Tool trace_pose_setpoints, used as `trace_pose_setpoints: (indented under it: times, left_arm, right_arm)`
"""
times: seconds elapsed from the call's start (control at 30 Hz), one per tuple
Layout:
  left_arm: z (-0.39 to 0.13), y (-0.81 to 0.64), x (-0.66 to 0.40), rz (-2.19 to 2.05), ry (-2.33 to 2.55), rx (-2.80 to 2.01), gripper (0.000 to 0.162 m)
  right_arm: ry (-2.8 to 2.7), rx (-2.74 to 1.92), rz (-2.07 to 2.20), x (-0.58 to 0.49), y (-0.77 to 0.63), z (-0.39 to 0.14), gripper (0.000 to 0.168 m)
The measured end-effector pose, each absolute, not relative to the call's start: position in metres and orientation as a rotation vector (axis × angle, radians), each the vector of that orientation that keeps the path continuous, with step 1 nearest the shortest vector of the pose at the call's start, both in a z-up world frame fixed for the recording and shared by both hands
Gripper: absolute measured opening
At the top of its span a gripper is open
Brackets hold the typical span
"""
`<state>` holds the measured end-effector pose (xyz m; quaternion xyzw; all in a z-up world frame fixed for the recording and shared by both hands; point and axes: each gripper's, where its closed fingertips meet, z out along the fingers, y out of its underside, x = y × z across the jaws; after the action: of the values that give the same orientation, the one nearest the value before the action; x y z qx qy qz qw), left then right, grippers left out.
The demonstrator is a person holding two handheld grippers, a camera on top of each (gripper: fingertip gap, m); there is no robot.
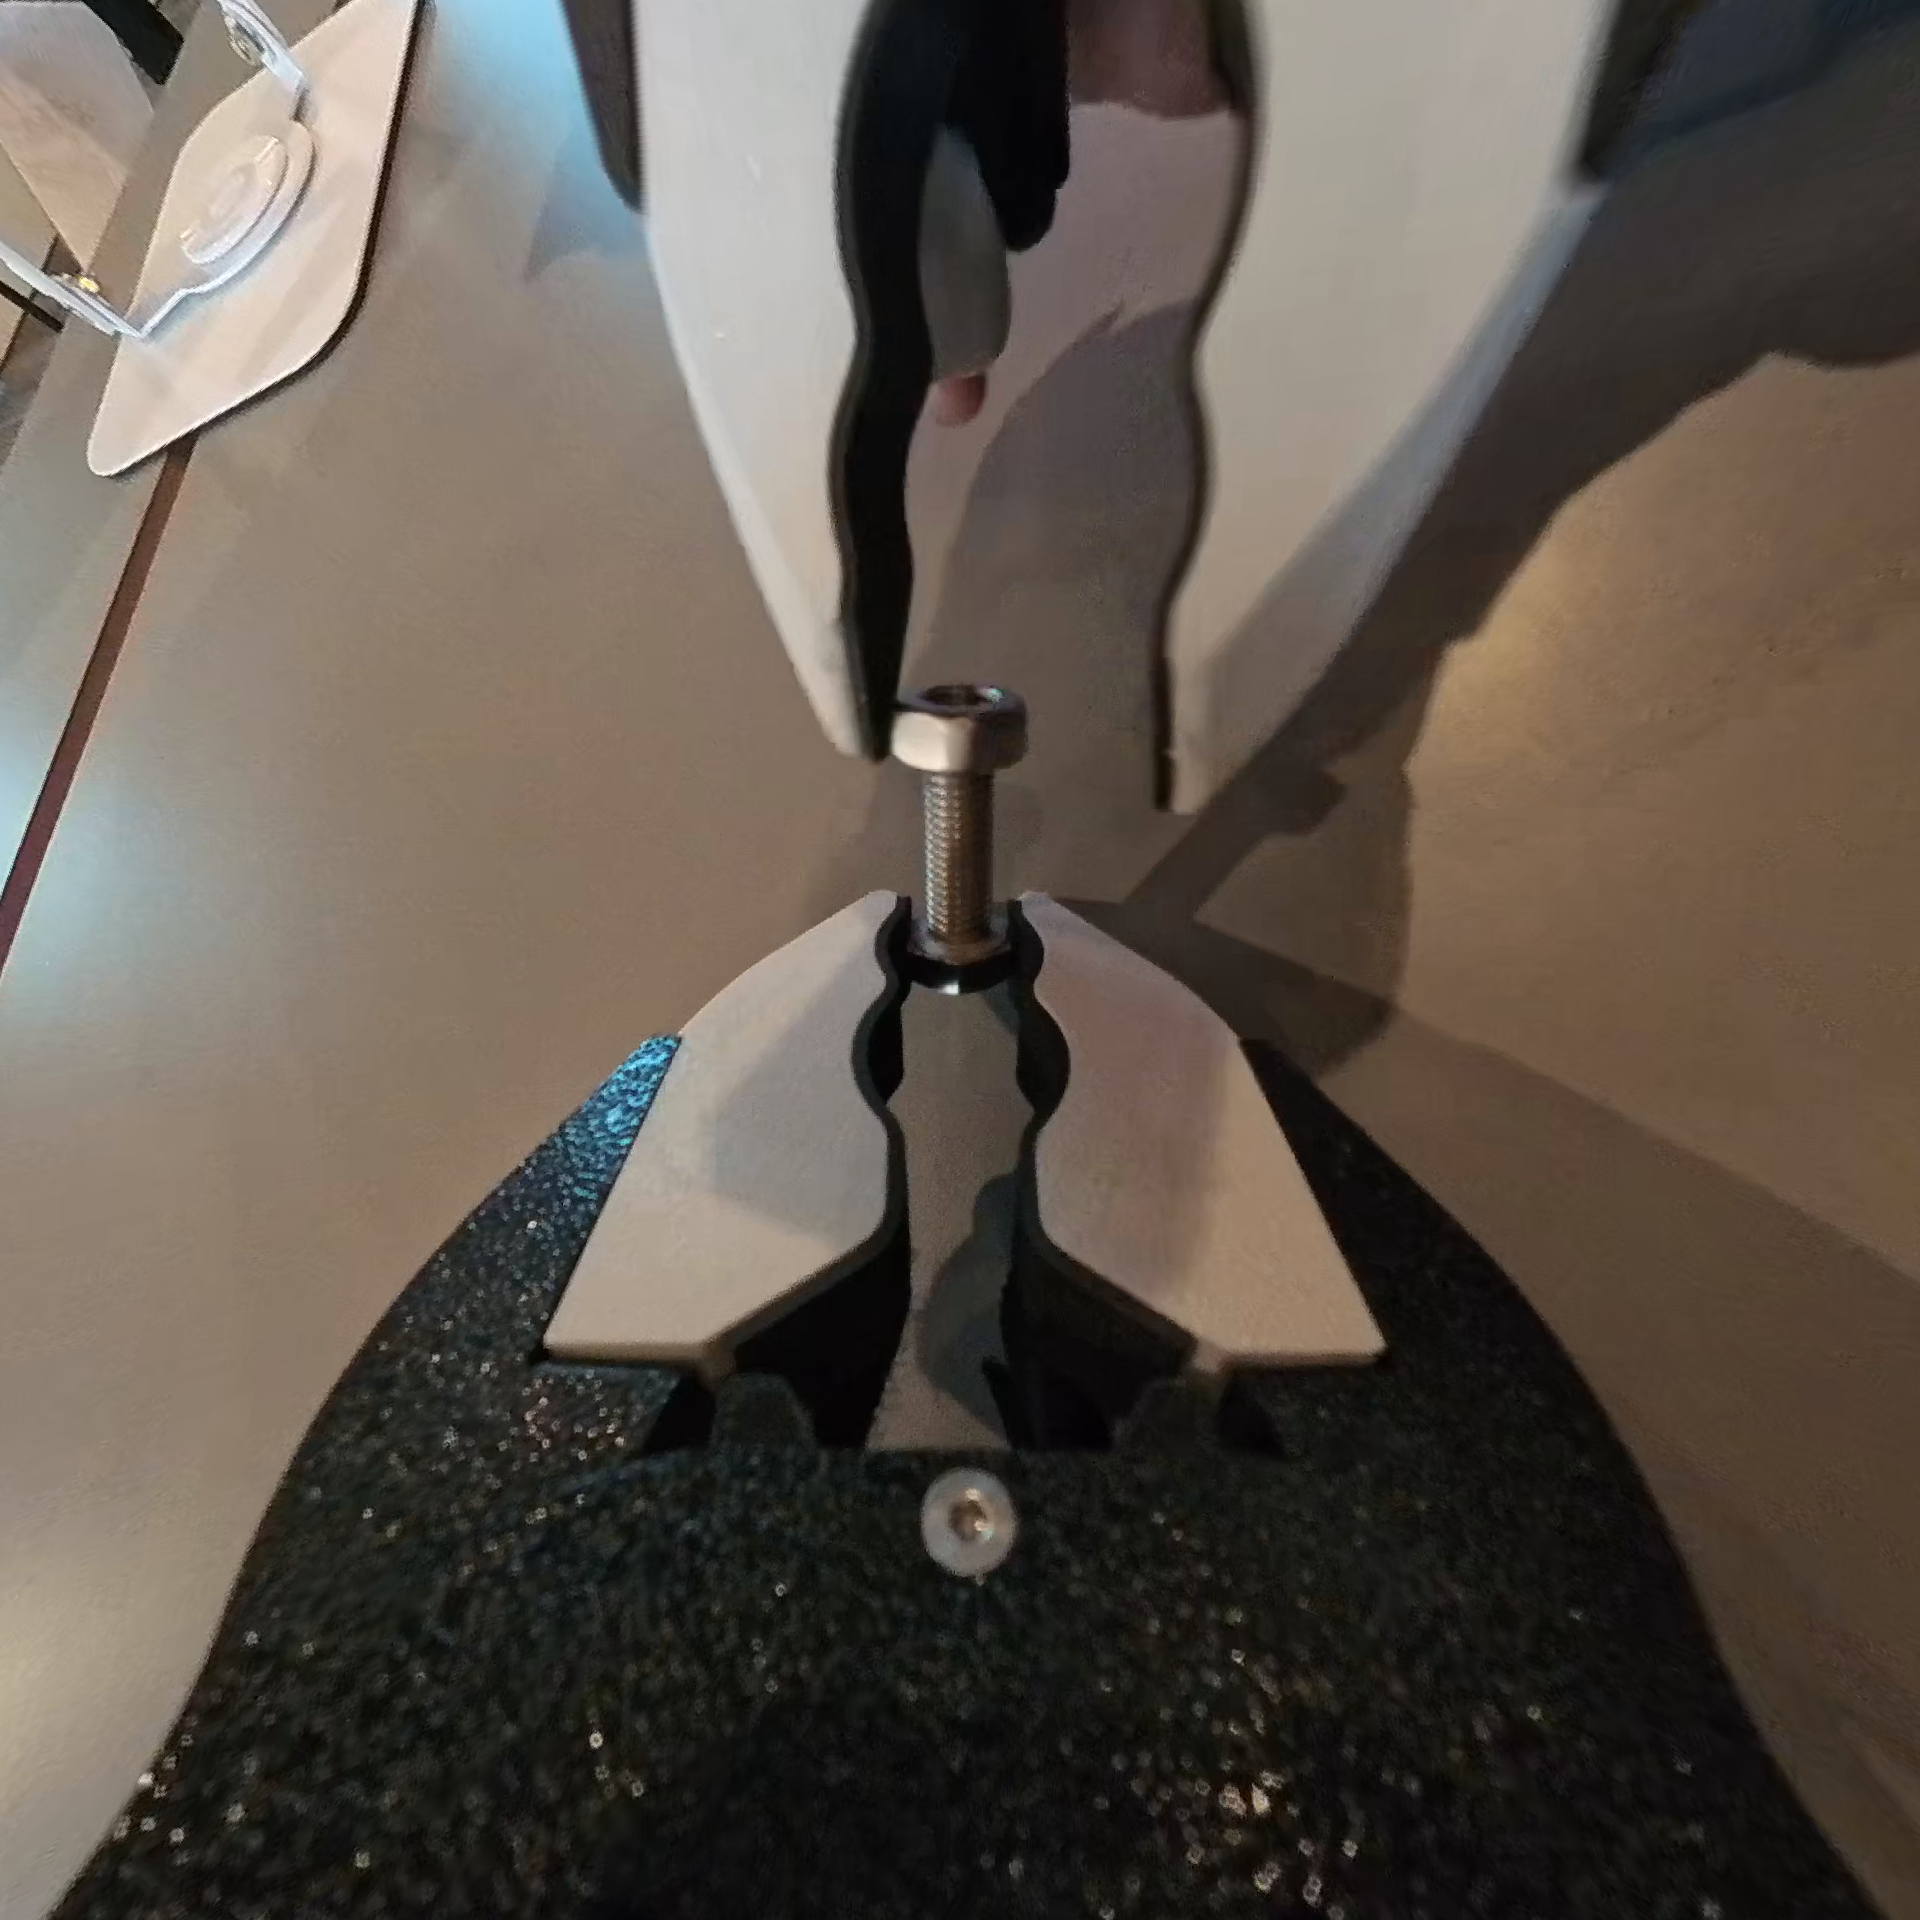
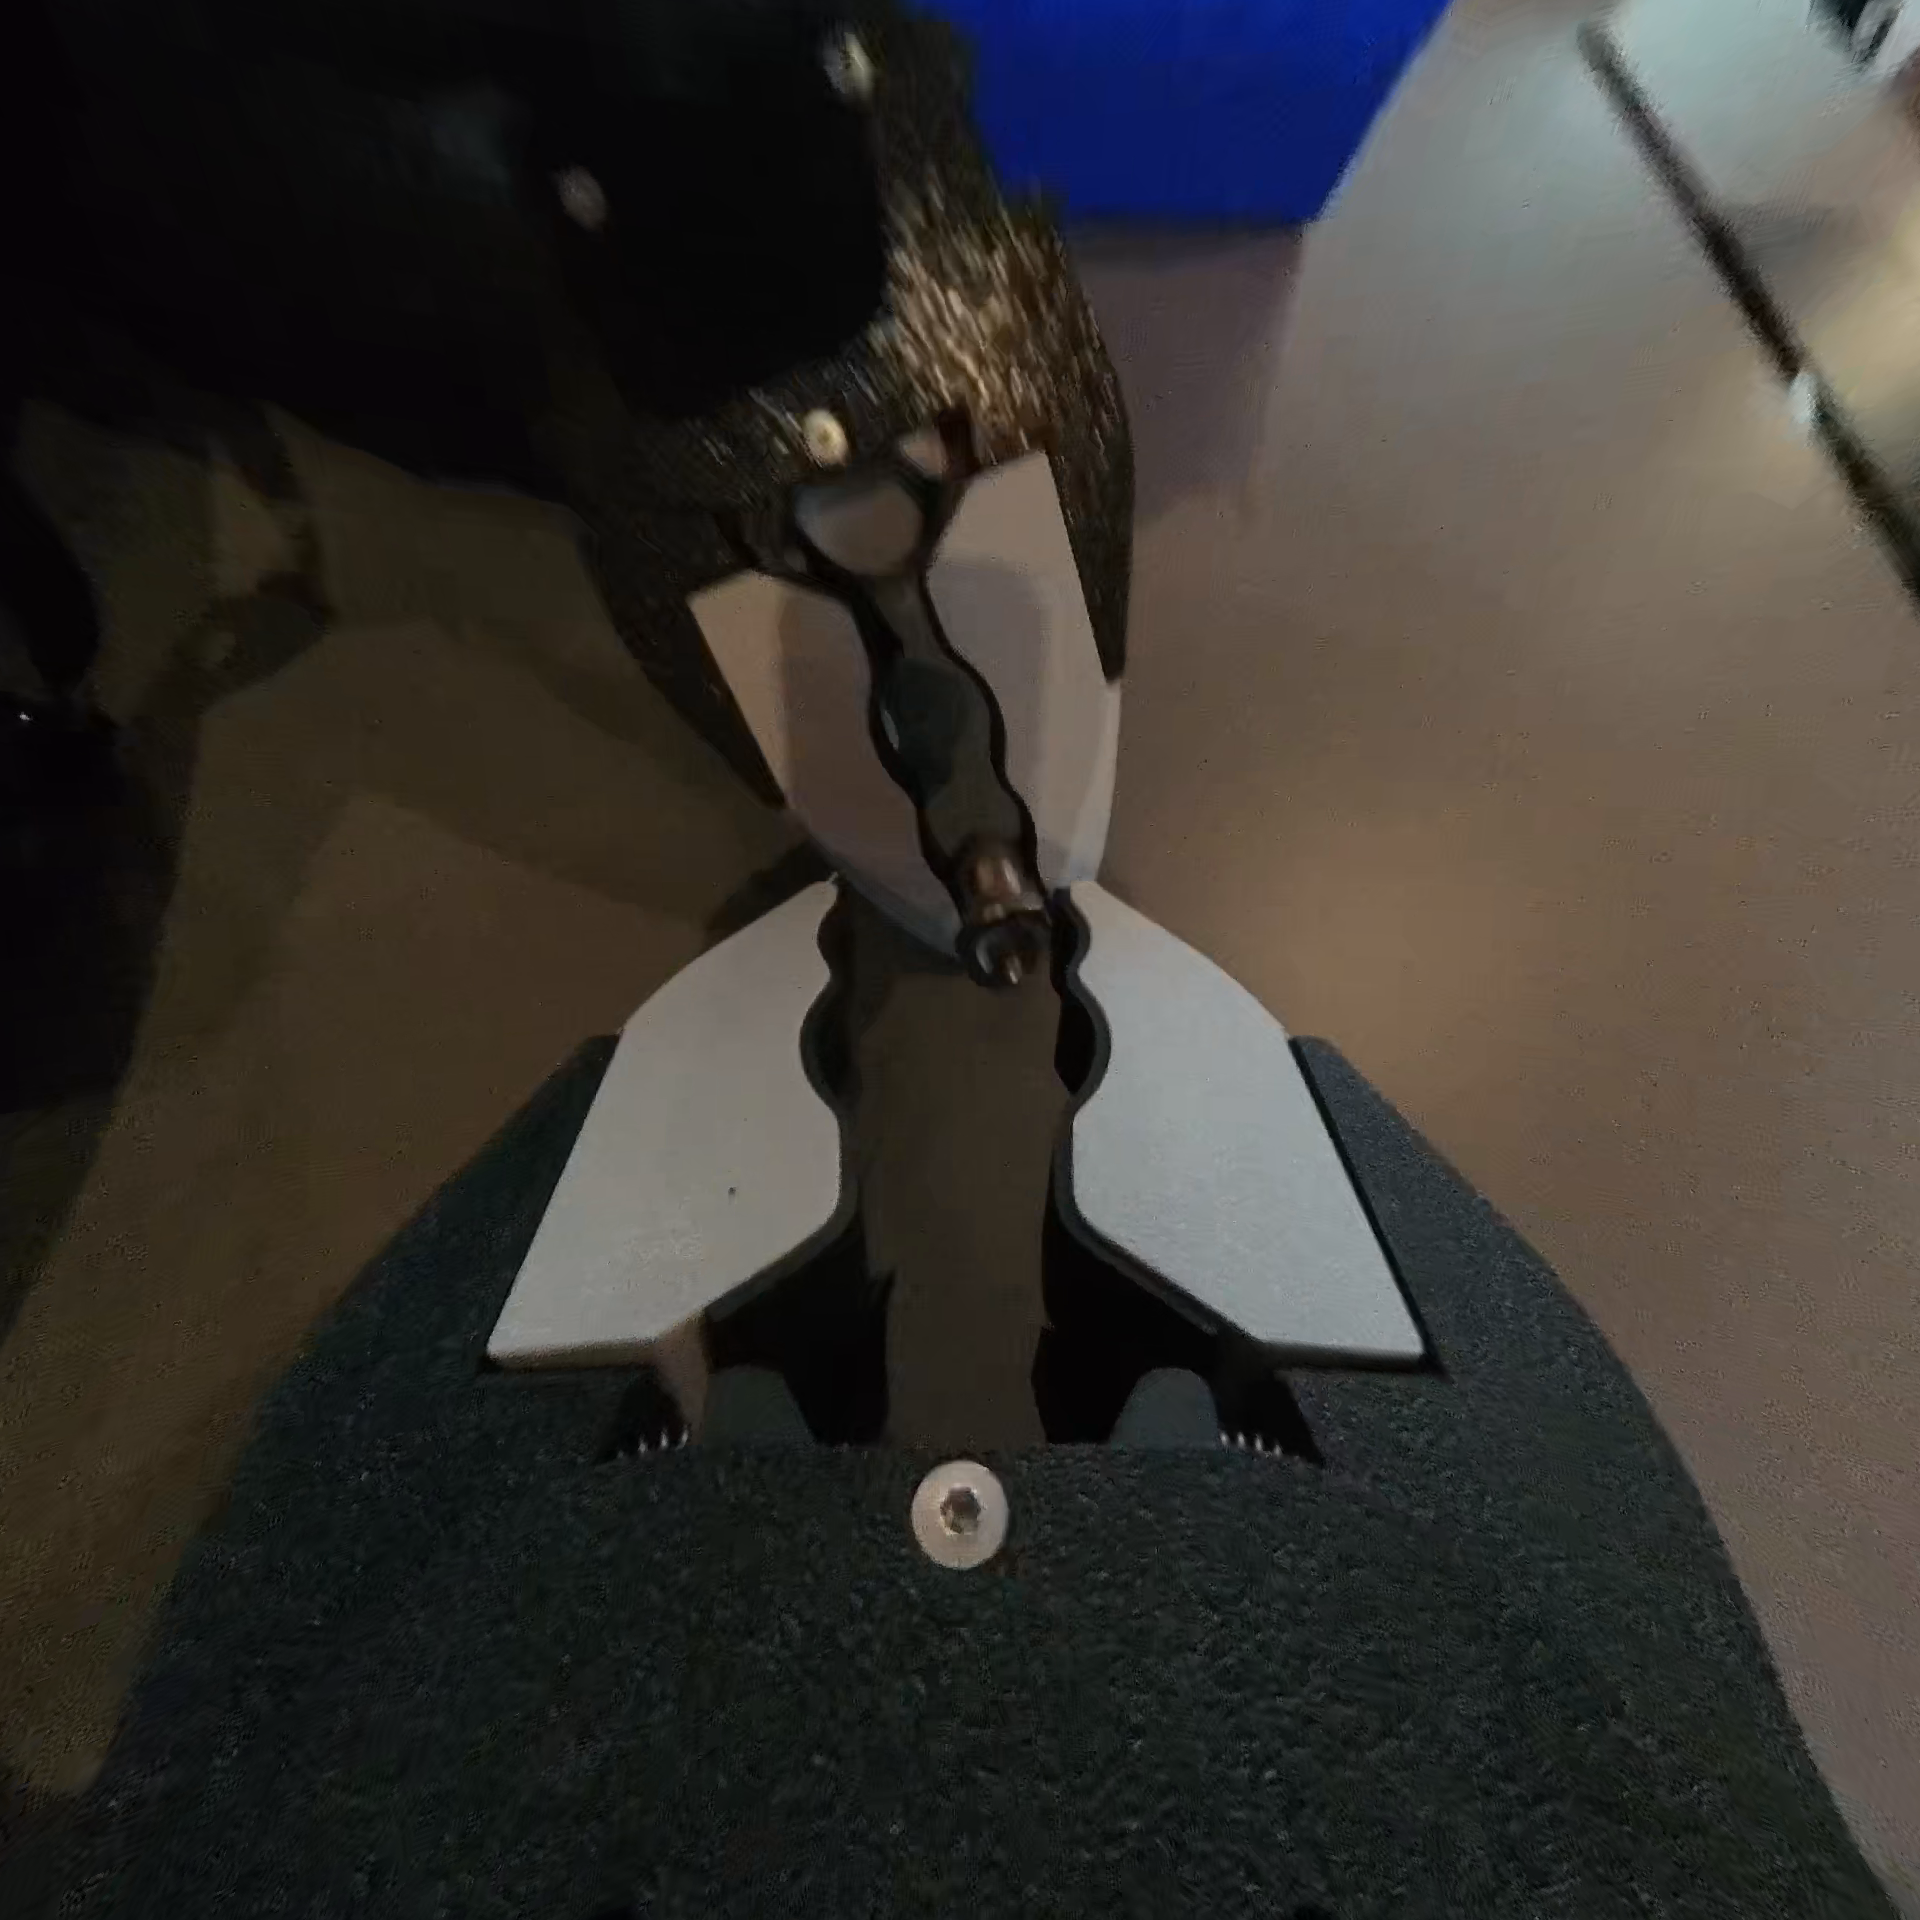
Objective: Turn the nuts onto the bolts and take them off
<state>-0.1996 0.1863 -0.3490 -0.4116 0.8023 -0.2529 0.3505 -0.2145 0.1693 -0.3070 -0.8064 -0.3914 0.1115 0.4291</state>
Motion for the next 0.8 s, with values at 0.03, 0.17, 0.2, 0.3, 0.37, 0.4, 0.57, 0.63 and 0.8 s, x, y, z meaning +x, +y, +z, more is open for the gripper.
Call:
trace_pose_setpoints:
  times: [0.03,0.17,0.2,0.3,0.37,0.4,0.57,0.63,0.8]
  left_arm:
    - [-0.349,0.186,-0.200,-0.654,2.078,-1.067,0.017]
    - [-0.349,0.186,-0.199,-0.657,2.078,-1.069,0.017]
    - [-0.349,0.186,-0.199,-0.656,2.078,-1.068,0.017]
    - [-0.349,0.186,-0.199,-0.656,2.078,-1.069,0.017]
    - [-0.349,0.186,-0.199,-0.656,2.078,-1.068,0.017]
    - [-0.349,0.186,-0.199,-0.655,2.078,-1.065,0.017]
    - [-0.350,0.186,-0.199,-0.659,2.077,-1.071,0.017]
    - [-0.350,0.186,-0.199,-0.656,2.078,-1.069,0.017]
    - [-0.350,0.186,-0.199,-0.658,2.077,-1.068,0.017]
  right_arm:
    - [-1.004,-1.935,0.265,-0.220,0.170,-0.300,0.033]
    - [-0.960,-1.947,0.107,-0.205,0.176,-0.295,0.027]
    - [-0.942,-2.002,0.132,-0.202,0.174,-0.299,0.027]
    - [-0.891,-2.119,0.243,-0.199,0.171,-0.312,0.025]
    - [-0.897,-2.107,0.283,-0.205,0.170,-0.313,0.027]
    - [-0.909,-2.067,0.295,-0.209,0.170,-0.308,0.029]
    - [-0.905,-2.034,0.193,-0.202,0.174,-0.302,0.029]
    - [-0.874,-2.104,0.200,-0.195,0.173,-0.309,0.029]
    - [-0.849,-2.127,0.296,-0.203,0.172,-0.312,0.023]
